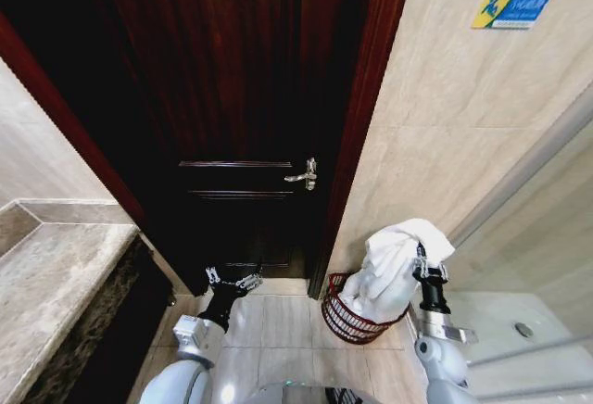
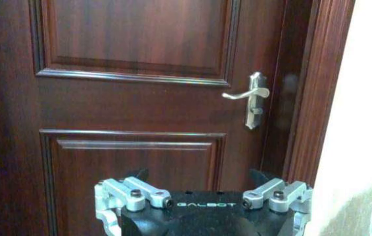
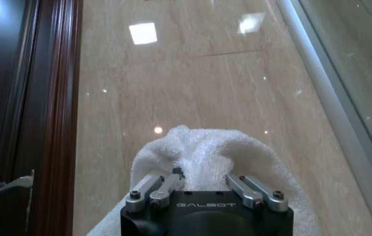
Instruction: Discard the used towel into the hamper.
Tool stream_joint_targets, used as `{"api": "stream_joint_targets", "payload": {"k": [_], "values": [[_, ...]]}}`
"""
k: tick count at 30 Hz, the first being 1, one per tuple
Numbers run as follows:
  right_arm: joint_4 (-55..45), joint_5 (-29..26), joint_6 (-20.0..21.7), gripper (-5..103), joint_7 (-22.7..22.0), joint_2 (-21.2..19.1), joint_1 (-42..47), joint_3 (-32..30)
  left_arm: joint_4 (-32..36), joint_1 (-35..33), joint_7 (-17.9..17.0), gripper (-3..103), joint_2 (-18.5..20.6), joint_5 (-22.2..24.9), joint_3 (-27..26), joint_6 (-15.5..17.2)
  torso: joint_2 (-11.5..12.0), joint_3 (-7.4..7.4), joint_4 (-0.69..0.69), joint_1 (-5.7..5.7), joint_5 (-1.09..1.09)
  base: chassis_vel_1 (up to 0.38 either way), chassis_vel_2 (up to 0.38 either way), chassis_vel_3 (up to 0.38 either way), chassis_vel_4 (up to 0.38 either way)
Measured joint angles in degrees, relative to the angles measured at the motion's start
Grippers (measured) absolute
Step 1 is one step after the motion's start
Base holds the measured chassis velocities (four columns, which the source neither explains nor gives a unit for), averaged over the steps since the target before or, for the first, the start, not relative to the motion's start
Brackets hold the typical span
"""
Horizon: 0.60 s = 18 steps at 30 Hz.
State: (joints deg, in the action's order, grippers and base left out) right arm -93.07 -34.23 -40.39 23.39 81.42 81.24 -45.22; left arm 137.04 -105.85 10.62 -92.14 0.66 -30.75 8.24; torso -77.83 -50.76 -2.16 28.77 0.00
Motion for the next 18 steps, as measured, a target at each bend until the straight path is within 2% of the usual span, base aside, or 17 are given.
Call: {"api": "stream_joint_targets", "payload": {"k": [7,9,10,12,18], "values": [[0.0,-0.7,0.2,21,1.2,0.0,-0.2,-0.1,0.0,0.0,0.0,100,0.0,0.0,0.0,0.0,0.0,0.0,0.0,0.01,0.0,0.0,0.0,0.0,0.0],[0.7,-2.4,0.3,21,5.9,0.0,-0.3,-0.5,0.0,0.0,0.0,100,0.0,0.0,0.0,0.0,0.0,0.0,0.0,0.01,0.0,0.0,0.0,0.0,0.0],[0.7,-2.4,0.3,21,5.9,0.0,-0.3,-0.5,0.0,0.0,0.0,100,0.0,0.0,0.0,0.0,0.0,0.0,0.0,0.01,0.0,0.0,0.0,0.0,0.0],[1.3,-3.3,0.2,21,9.0,0.0,-0.3,-0.6,0.0,0.0,0.0,100,0.0,0.0,0.0,0.0,0.0,0.0,0.0,0.01,0.0,0.0,0.0,0.0,0.0],[2.8,-4.2,-1.4,21,10.0,0.5,-1.1,-0.9,0.0,0.0,0.0,100,0.0,0.0,0.0,0.0,0.0,0.0,0.0,0.01,0.0,0.0,0.0,0.0,0.0]]}}
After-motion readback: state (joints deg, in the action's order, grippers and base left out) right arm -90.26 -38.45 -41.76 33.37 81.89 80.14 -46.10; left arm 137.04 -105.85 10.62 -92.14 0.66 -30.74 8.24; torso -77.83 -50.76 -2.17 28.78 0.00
